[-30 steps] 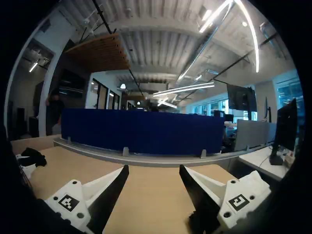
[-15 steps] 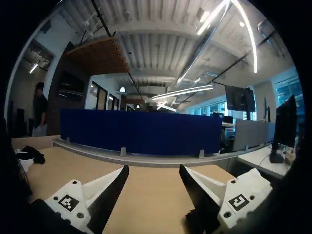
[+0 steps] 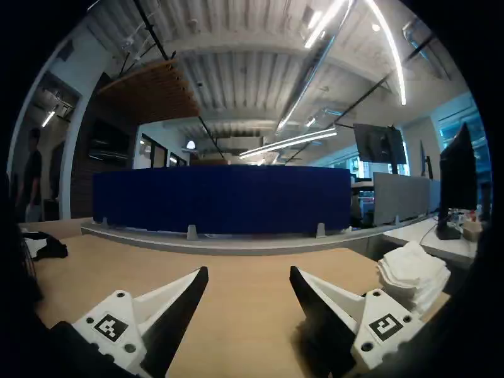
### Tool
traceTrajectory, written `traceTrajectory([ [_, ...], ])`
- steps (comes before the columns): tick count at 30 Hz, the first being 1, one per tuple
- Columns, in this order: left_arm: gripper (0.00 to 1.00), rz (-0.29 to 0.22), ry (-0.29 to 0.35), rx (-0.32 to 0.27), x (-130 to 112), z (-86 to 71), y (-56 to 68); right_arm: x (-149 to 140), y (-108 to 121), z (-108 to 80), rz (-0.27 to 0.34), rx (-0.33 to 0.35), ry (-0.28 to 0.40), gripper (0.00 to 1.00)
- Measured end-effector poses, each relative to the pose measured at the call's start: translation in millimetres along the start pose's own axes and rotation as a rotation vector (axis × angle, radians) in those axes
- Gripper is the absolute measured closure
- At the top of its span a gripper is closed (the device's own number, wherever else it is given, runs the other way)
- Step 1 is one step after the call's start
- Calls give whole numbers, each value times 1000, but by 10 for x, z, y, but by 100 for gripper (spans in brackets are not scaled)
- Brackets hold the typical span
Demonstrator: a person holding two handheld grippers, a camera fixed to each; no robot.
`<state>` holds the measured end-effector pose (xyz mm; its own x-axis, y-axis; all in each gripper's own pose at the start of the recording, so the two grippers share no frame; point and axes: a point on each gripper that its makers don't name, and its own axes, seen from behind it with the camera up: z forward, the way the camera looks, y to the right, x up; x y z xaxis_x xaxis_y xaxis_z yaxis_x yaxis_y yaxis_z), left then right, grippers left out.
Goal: Fold towel
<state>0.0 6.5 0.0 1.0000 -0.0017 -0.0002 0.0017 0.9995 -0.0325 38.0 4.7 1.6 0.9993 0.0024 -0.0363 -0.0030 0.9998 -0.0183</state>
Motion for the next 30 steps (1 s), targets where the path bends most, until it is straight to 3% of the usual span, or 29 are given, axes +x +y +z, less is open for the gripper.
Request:
traceTrajectory([
  [12, 6, 0, 0, 0, -2, 7, -1, -165, 55, -40, 50, -8, 16, 0],
  [30, 7, 0, 0, 0, 1, 5, 10, -308, -29, -81, 41, 8, -7, 0],
])
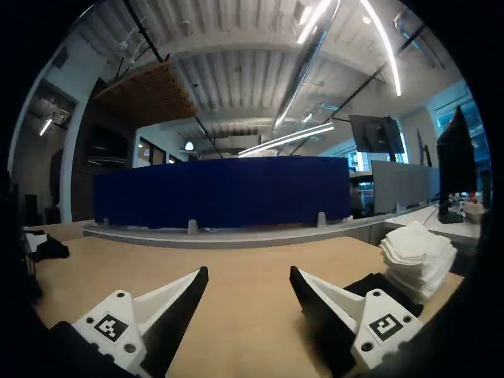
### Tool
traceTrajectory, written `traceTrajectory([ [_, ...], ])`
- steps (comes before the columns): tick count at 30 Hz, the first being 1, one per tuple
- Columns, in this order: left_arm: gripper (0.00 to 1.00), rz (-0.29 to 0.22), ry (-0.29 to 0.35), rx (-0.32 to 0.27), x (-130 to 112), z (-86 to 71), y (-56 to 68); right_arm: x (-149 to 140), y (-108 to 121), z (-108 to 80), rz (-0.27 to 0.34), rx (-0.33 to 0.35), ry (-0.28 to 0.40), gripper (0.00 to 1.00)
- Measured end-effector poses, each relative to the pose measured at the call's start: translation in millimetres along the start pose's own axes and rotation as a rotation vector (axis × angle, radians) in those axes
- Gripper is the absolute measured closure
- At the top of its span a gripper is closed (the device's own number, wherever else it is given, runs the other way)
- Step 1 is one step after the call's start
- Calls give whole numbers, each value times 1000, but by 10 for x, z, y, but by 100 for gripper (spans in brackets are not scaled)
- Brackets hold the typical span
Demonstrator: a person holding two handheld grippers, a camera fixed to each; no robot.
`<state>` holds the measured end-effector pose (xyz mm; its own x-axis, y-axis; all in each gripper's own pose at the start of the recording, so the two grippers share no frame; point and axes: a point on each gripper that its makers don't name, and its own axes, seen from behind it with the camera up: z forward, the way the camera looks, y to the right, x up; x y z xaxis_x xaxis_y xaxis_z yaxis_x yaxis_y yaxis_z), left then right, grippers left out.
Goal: Fold towel
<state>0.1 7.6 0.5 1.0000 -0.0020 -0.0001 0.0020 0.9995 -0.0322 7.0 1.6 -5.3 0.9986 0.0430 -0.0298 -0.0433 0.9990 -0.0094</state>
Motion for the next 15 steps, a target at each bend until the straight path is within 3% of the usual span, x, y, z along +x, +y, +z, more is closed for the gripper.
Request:
traceTrajectory([
  [15, 6, 0, 0, 0, -5, -8, -7, -89, -53, 31, -41, 3, -29, 0],
])
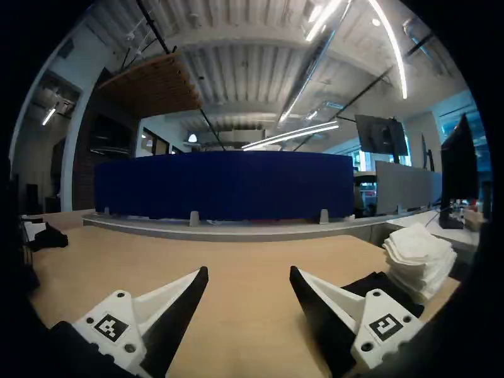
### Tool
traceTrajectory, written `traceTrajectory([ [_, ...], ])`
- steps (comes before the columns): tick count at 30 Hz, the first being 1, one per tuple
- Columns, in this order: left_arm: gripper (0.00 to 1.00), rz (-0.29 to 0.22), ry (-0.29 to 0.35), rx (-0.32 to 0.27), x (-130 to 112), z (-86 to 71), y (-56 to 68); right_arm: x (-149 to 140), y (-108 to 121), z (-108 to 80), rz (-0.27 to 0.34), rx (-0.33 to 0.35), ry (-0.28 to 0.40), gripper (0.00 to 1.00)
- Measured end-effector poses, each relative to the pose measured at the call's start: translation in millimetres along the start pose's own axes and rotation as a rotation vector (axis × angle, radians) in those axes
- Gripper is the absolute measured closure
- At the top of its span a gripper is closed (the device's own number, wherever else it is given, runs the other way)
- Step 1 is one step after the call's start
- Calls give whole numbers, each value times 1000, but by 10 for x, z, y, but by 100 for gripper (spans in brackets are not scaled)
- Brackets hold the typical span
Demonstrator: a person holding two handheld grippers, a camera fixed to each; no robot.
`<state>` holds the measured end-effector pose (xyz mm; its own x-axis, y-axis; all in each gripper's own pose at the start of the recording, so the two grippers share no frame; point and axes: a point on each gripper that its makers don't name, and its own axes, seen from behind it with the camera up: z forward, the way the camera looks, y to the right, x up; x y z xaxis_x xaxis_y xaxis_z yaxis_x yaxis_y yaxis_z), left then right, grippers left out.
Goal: Fold towel
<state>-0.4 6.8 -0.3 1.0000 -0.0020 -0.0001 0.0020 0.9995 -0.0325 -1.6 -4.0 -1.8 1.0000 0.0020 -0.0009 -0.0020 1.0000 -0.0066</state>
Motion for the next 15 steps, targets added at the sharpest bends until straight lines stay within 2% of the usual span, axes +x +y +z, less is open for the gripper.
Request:
traceTrajectory([
  [15, 6, 1, 0, 0, -3, -9, 11, -11, 4, 17, -2, 2, -1, 0],
])
